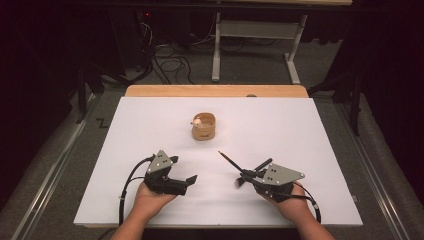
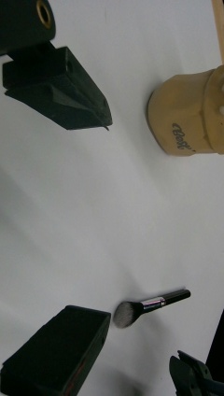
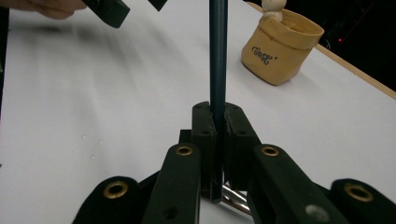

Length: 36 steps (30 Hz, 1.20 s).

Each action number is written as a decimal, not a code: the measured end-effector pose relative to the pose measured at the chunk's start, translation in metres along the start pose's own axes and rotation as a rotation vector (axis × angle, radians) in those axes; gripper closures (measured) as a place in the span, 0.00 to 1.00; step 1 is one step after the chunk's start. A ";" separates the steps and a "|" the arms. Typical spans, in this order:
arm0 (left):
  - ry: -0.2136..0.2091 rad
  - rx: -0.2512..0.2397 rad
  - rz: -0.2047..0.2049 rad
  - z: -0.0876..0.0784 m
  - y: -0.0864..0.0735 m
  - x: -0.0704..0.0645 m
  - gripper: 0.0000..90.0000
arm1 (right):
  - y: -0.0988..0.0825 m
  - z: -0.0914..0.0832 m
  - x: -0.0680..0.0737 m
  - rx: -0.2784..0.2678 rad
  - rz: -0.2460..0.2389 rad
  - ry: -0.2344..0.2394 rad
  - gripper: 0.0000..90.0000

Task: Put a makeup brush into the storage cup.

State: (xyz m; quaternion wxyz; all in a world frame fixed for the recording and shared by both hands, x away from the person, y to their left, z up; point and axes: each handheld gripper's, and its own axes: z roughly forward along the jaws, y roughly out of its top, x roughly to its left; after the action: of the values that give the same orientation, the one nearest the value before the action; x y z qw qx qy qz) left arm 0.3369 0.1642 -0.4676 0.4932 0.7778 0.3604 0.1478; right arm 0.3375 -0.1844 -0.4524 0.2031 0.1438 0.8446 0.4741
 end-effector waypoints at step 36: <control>-0.105 -0.098 -0.056 0.004 0.016 -0.020 0.16 | -0.001 0.000 0.003 -0.104 0.120 -0.023 0.95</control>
State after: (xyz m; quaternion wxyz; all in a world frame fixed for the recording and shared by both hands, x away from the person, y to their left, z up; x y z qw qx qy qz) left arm 0.3317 0.1432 -0.4530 0.5529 0.7491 0.3479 0.1106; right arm 0.3346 -0.1834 -0.4539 0.1914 0.1889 0.8062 0.5270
